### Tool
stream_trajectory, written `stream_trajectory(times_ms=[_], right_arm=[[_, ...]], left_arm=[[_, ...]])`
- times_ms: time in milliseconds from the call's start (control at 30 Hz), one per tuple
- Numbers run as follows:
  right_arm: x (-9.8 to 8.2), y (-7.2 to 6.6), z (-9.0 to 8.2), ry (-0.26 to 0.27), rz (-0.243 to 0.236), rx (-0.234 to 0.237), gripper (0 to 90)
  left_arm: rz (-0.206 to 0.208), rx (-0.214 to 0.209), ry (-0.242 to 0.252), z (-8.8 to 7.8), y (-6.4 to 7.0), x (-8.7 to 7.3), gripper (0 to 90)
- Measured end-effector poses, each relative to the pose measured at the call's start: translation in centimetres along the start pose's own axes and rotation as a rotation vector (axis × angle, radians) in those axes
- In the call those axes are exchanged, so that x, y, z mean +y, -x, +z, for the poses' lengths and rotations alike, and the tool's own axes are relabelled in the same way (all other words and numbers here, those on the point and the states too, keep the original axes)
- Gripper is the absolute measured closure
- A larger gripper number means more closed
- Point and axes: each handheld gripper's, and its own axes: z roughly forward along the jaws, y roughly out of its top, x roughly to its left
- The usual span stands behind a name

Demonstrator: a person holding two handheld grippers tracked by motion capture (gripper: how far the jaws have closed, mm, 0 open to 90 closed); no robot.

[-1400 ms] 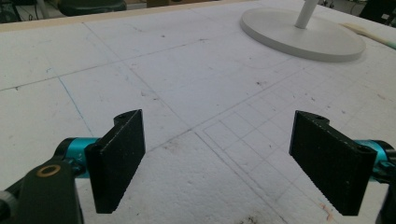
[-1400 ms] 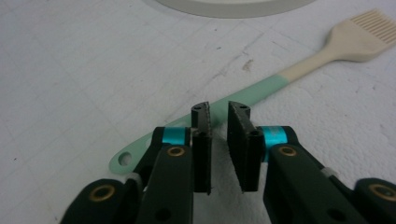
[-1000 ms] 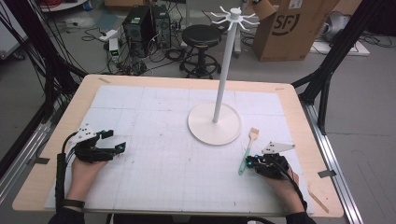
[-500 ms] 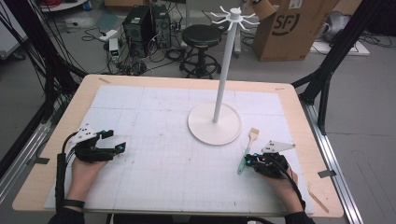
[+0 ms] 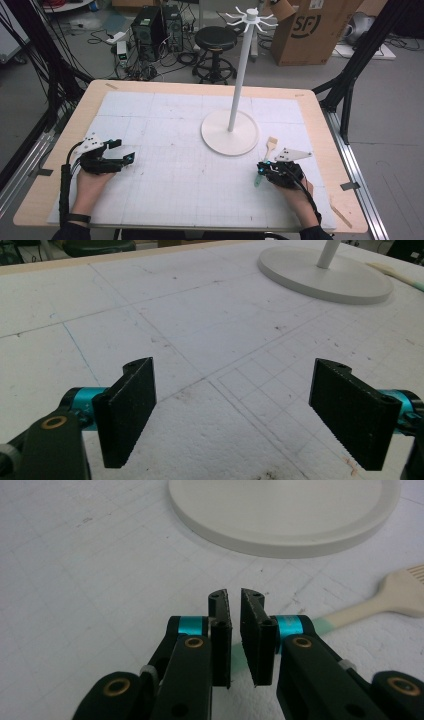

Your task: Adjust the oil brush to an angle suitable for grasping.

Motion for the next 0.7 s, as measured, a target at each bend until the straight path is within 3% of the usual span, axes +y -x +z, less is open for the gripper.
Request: stream_trajectory(times_ms=[100, 367, 533, 700], right_arm=[[0.2, 0.2, 0.2, 0.003, 0.005, -0.016, 82.9], [0.3, 1.3, 0.0, -0.002, 0.075, -0.045, 80.3], [0.4, 1.6, 0.0, -0.009, 0.109, -0.109, 74.4], [0.6, 1.7, 0.1, -0.004, 0.123, -0.121, 70.3]], left_arm=[[0.0, 0.0, 0.0, 0.0, 0.0, 0.0, 19.5], [0.001, 0.002, 0.0, 0.0, 0.0, 0.0, 19.6], [0.004, 0.004, -0.003, 0.0, 0.0, 0.0, 19.7], [0.003, 0.004, -0.002, 0.0, 0.0, 0.0, 19.7]])
